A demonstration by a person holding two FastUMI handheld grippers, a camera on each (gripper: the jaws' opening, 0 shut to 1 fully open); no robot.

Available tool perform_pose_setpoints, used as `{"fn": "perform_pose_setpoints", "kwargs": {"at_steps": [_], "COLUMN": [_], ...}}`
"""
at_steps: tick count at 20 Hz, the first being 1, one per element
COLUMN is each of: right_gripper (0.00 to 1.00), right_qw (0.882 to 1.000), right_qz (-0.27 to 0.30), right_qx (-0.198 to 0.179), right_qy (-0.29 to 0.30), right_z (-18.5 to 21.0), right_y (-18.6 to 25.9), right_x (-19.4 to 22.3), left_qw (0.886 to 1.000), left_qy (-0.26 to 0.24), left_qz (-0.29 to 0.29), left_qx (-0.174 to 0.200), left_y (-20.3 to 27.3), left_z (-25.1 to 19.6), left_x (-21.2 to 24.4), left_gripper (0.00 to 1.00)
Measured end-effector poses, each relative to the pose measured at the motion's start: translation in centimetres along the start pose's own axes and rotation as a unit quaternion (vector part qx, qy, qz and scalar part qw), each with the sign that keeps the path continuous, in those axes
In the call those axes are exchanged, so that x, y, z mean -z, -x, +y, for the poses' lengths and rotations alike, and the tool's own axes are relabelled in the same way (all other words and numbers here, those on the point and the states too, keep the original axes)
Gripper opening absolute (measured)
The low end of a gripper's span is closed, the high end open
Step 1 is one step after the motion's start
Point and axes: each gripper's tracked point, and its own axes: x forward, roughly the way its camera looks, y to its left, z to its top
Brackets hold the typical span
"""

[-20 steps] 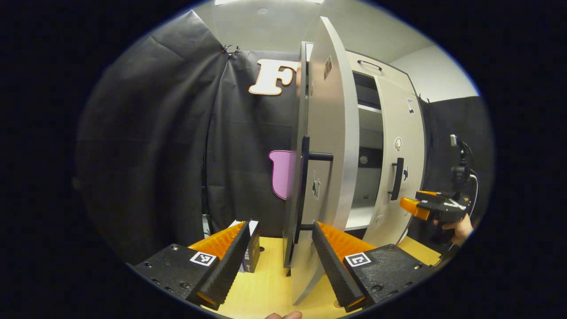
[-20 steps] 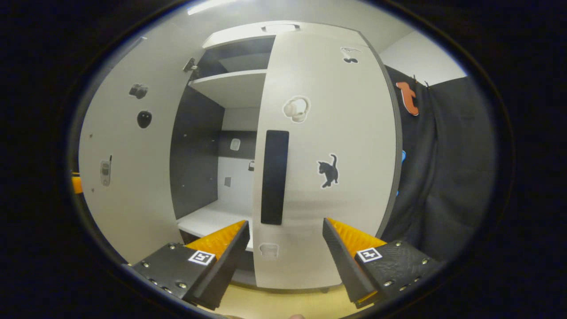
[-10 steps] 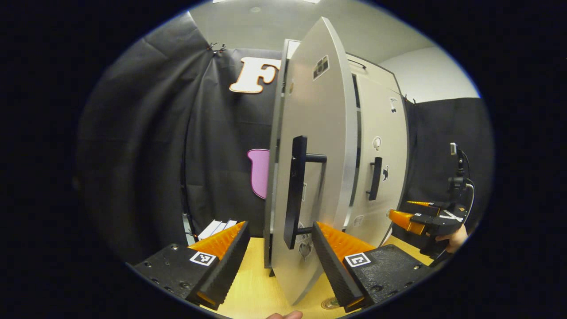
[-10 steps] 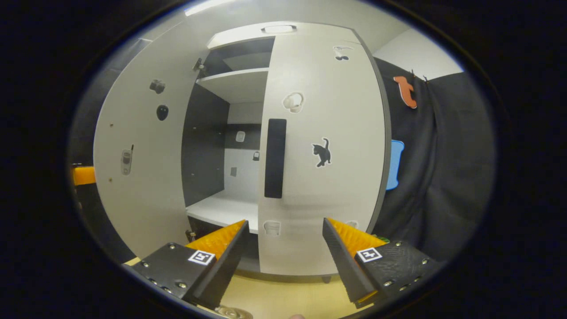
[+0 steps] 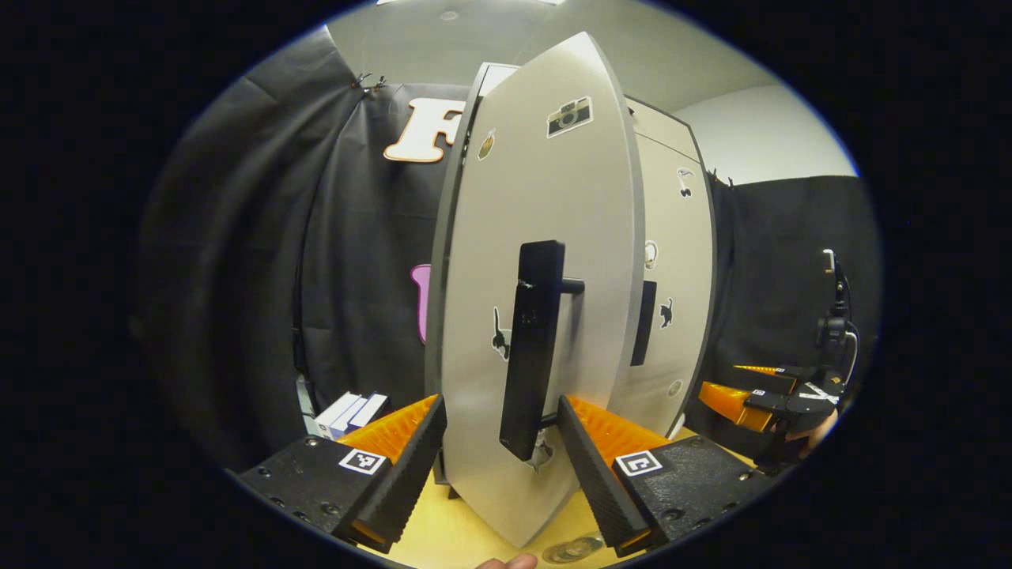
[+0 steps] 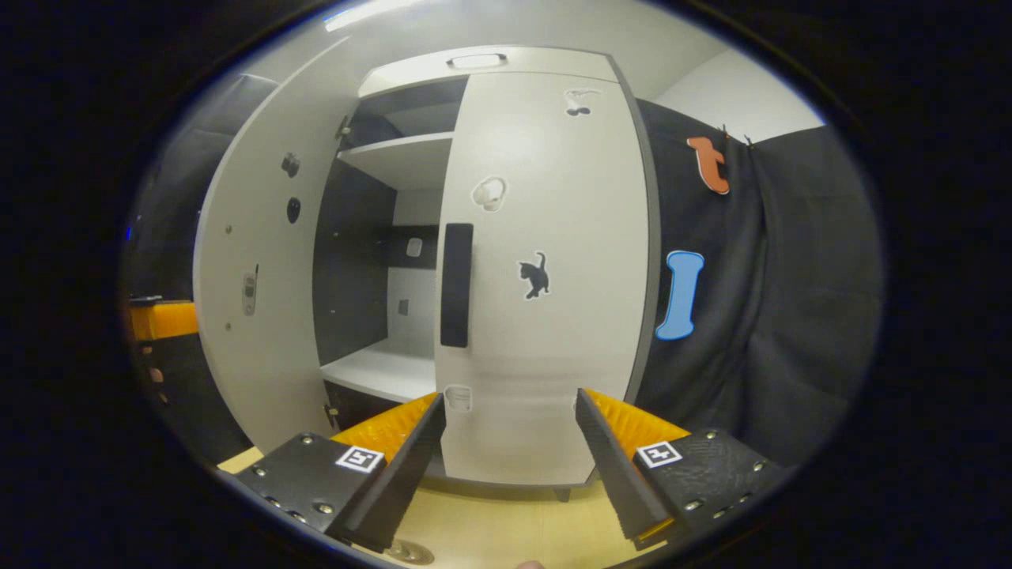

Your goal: Grasp the bottle in the cabinet with the left hand and place it on the coaster, then close the right door with the right hand and the left door with the left hand.

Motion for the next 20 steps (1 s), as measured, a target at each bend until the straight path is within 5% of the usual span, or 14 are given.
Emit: {"fn": "perform_pose_setpoints", "kwargs": {"at_steps": [9, 13, 20], "right_gripper": [1.0, 1.0, 1.0], "right_qw": [1.0, 0.999, 0.999], "right_qz": [0.006, 0.007, 0.008], "right_qx": [0.018, 0.032, 0.047], "right_qy": [-0.008, -0.01, -0.021], "right_z": [-3.5, -5.6, -7.9], "right_y": [0.3, 0.4, 0.6], "right_x": [0.1, 0.0, 0.2], "left_qw": [0.999, 0.999, 0.999], "left_qy": [-0.026, -0.036, -0.028], "left_qz": [-0.003, -0.002, 0.002], "left_qx": [0.021, 0.031, 0.032], "left_y": [-4.1, -7.1, -10.6], "left_z": [-4.1, -6.0, -7.1], "left_x": [0.6, 0.9, 1.5], "left_gripper": [0.85, 0.95, 0.95]}}
